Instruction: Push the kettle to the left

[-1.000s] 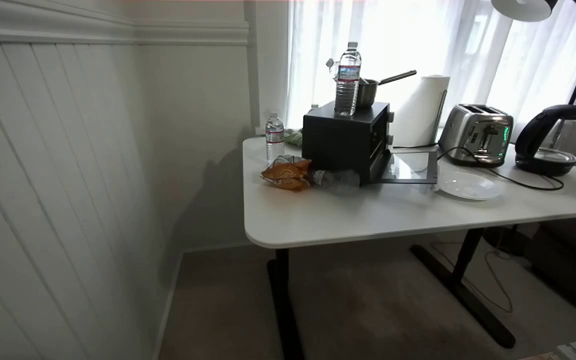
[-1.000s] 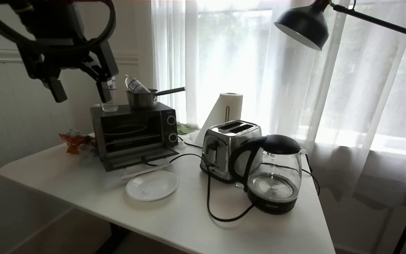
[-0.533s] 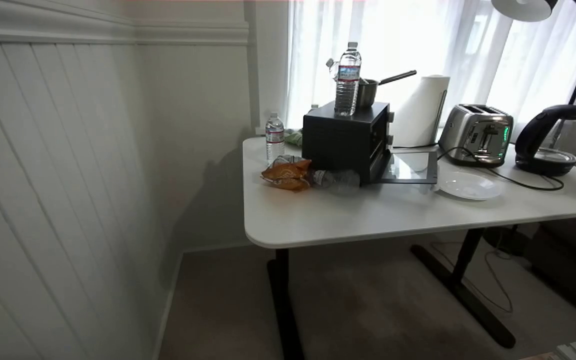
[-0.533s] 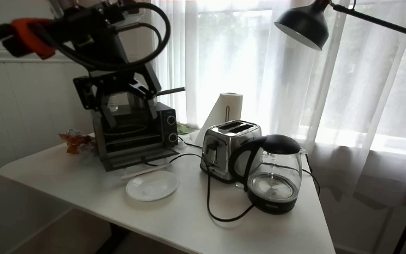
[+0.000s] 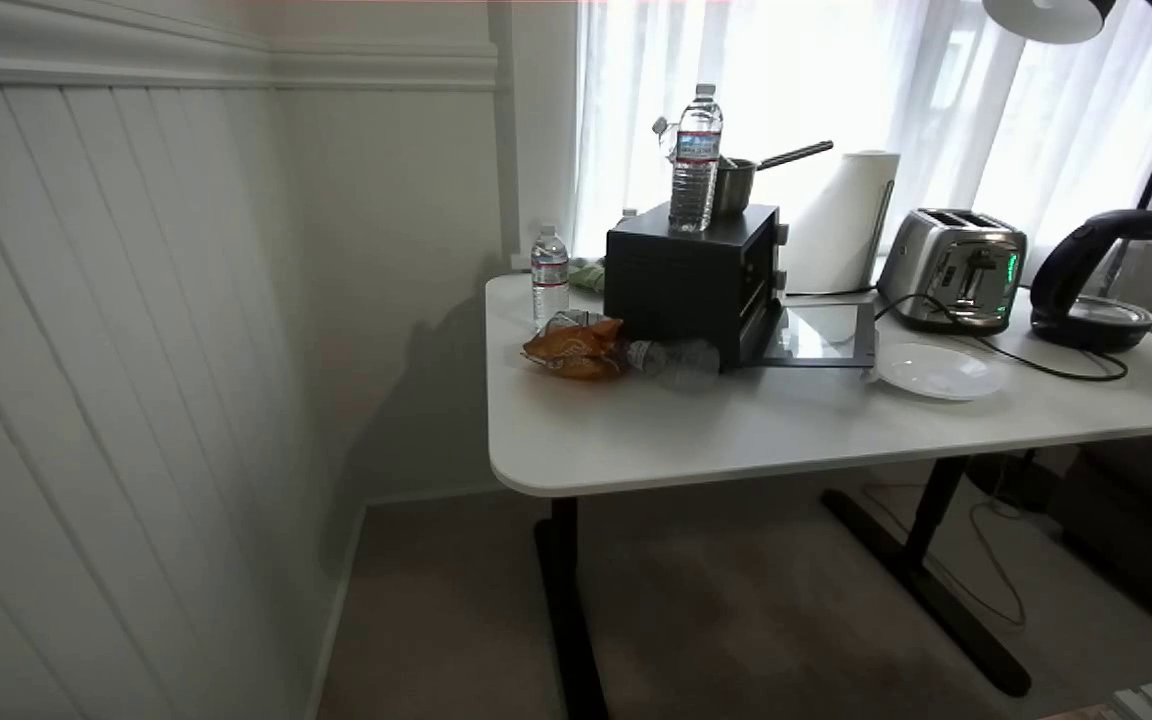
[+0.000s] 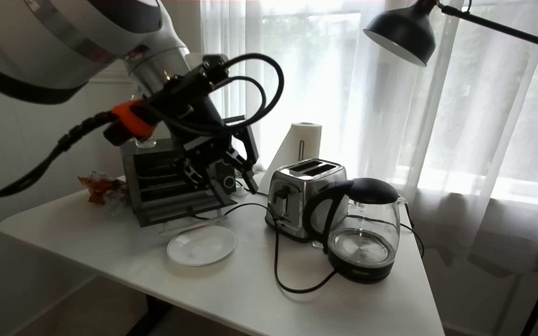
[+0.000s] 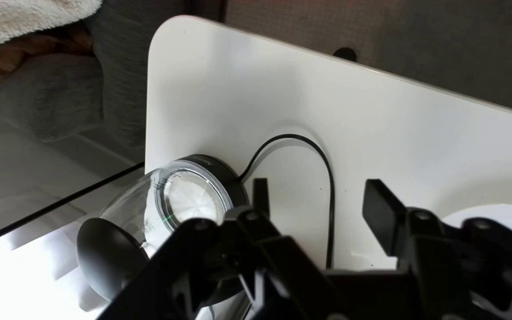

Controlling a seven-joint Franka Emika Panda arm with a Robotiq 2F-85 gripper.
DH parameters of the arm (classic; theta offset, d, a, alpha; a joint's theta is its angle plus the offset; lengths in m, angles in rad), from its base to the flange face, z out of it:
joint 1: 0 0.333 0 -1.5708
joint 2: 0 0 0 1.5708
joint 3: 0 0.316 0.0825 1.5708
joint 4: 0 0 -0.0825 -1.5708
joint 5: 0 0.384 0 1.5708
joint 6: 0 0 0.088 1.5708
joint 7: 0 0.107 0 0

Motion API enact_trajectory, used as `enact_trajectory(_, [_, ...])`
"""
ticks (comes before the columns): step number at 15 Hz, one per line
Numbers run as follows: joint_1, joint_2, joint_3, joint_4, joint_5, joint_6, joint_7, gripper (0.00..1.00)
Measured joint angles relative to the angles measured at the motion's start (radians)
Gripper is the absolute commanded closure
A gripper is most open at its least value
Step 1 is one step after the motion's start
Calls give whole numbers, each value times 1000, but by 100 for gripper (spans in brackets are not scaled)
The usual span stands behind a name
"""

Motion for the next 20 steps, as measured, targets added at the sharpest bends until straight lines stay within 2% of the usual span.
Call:
enact_trajectory(3, [-32, 92, 5, 4, -128, 70, 120, 92])
enact_trajectory(6, [-51, 181, 3, 20, -263, 122, 260, 100])
enact_trajectory(9, [-53, 265, -13, 48, -377, 141, 378, 98])
enact_trajectory(12, [-49, 347, -48, 83, -480, 192, 441, 96])
enact_trajectory(18, [-23, 366, -75, 92, -486, 194, 444, 96])
enact_trajectory(20, [-23, 366, -75, 92, -486, 194, 444, 99])
